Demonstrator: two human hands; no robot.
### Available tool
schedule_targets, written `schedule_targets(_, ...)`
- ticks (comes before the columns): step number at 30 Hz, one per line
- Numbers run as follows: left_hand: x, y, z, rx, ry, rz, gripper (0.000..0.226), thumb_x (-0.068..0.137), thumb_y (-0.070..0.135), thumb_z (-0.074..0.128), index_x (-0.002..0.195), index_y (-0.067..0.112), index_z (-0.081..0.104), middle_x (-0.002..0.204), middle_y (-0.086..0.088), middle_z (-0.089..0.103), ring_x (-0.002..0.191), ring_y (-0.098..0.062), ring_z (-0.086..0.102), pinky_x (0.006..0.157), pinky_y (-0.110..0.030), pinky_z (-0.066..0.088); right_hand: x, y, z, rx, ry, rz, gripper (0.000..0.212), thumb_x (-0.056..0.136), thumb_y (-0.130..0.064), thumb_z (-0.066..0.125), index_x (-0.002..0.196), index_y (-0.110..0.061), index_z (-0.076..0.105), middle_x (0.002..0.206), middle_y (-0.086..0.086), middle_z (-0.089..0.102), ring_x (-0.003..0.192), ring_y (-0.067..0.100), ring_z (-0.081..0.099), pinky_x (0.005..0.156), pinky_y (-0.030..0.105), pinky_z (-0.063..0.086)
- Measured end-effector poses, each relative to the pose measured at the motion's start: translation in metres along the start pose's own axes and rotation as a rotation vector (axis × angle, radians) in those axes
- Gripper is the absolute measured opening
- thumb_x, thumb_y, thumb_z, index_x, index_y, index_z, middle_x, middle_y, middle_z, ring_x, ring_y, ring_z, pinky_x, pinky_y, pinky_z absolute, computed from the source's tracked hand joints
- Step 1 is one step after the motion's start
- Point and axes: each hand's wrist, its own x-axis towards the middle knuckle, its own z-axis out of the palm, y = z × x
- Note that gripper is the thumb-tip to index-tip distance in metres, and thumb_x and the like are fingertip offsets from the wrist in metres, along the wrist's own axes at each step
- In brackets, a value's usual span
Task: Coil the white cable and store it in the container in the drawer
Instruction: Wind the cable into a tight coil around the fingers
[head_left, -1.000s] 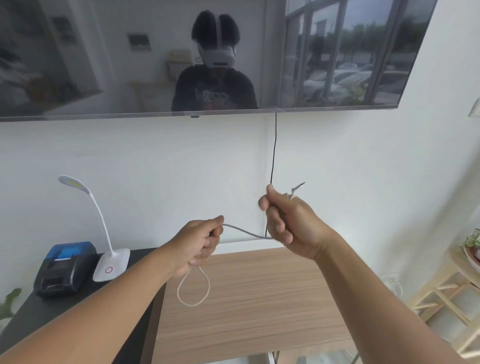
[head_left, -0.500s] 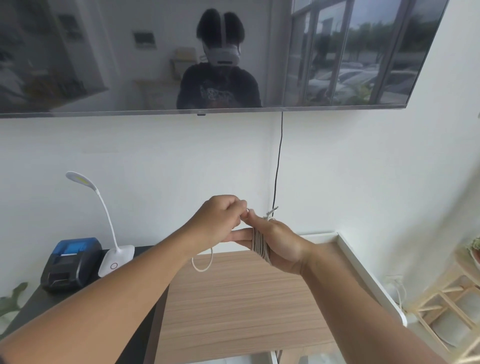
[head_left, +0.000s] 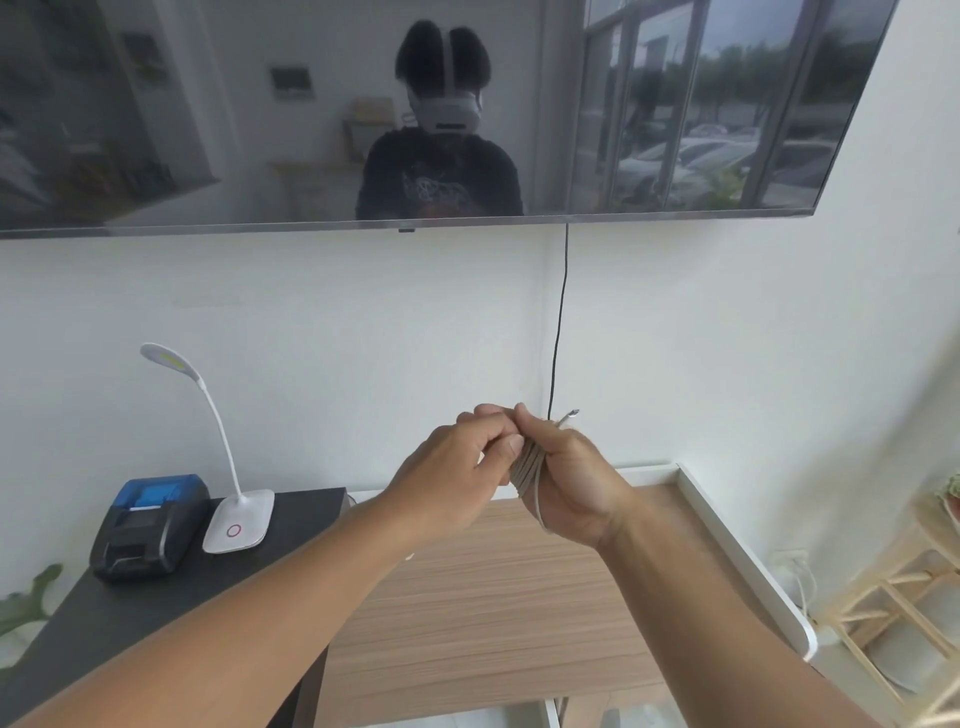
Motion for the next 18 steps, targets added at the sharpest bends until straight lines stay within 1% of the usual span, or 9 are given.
schedule_targets(2,-0.001,0.001,0.0,0.009,0.006,0.012,0.021,0.102,0.044,0.045,0.086,0.039,0.057,0.08,0.011,0.067,0.081,-0.005,0.066,0.073,-0.035,0.055,0.0,0.001,0.002,0.001,0.045,-0.011,0.04,0.105,-0.034,0.05,0.122,-0.006,0.072,0.136,0.023,0.063,0.114,0.036,0.041,0.099,0.043,0.041)
schedule_targets(3,-0.001,0.001,0.001,0.017,0.007,0.019,0.022,0.101,0.045,0.044,0.085,0.039,0.057,0.081,0.012,0.067,0.077,-0.003,0.065,0.072,-0.034,0.054,-0.001,0.001,0.003,-0.025,0.064,-0.017,0.041,0.104,-0.036,0.052,0.124,-0.006,0.071,0.136,0.02,0.064,0.113,0.036,0.042,0.099,0.043,0.039)
schedule_targets(6,-0.002,0.002,0.003,0.029,0.009,0.02,0.026,0.102,0.046,0.043,0.084,0.036,0.058,0.077,0.013,0.067,0.067,-0.001,0.06,0.068,-0.034,0.053,-0.002,-0.001,0.009,-0.097,0.118,-0.041,0.042,0.106,-0.034,0.05,0.124,-0.003,0.071,0.127,0.011,0.071,0.098,0.034,0.043,0.076,0.031,0.049)
schedule_targets(8,-0.003,0.001,0.005,0.011,0.018,0.008,0.027,0.103,0.044,0.044,0.083,0.033,0.058,0.071,0.011,0.065,0.059,-0.003,0.057,0.064,-0.033,0.051,-0.002,-0.002,0.012,-0.084,0.146,-0.06,0.04,0.108,-0.029,0.046,0.119,0.001,0.069,0.12,0.012,0.075,0.088,0.033,0.055,0.063,0.032,0.053)
schedule_targets(9,-0.004,0.0,0.005,-0.004,0.023,0.004,0.026,0.103,0.043,0.045,0.082,0.034,0.057,0.068,0.011,0.062,0.057,-0.004,0.054,0.062,-0.032,0.05,-0.003,-0.003,0.014,-0.067,0.154,-0.063,0.038,0.109,-0.028,0.045,0.116,0.002,0.067,0.117,0.014,0.076,0.088,0.033,0.063,0.064,0.034,0.056)
schedule_targets(11,-0.006,-0.002,0.006,-0.027,0.027,-0.003,0.025,0.102,0.045,0.045,0.083,0.035,0.058,0.067,0.012,0.057,0.055,-0.006,0.05,0.06,-0.033,0.047,-0.003,-0.005,0.016,-0.022,0.163,-0.069,0.034,0.11,-0.026,0.044,0.113,0.001,0.065,0.112,0.017,0.077,0.096,0.03,0.072,0.076,0.037,0.06)
schedule_targets(14,-0.012,-0.003,0.009,-0.078,-0.002,-0.062,0.032,0.094,0.056,0.04,0.081,0.031,0.055,0.063,0.013,0.054,0.058,-0.011,0.047,0.062,-0.036,0.045,-0.002,-0.006,0.017,0.051,0.19,-0.107,0.03,0.11,-0.025,0.042,0.108,-0.002,0.063,0.101,0.016,0.078,0.105,0.029,0.074,0.088,0.041,0.058)
schedule_targets(16,-0.015,-0.002,0.009,-0.184,-0.019,-0.137,0.039,0.09,0.059,0.037,0.078,0.027,0.055,0.058,0.013,0.05,0.058,-0.013,0.045,0.063,-0.037,0.04,-0.001,-0.01,0.017,0.106,0.217,-0.15,0.029,0.11,-0.023,0.043,0.104,-0.001,0.061,0.093,0.016,0.079,0.104,0.03,0.075,0.089,0.04,0.059)
schedule_targets(18,-0.018,-0.004,0.009,-0.336,-0.028,-0.185,0.042,0.094,0.055,0.037,0.073,0.023,0.054,0.057,0.013,0.047,0.059,-0.012,0.042,0.066,-0.035,0.036,0.0,-0.013,0.016,0.119,0.232,-0.186,0.03,0.11,-0.02,0.044,0.101,0.001,0.062,0.088,0.016,0.078,0.092,0.03,0.077,0.082,0.034,0.061)
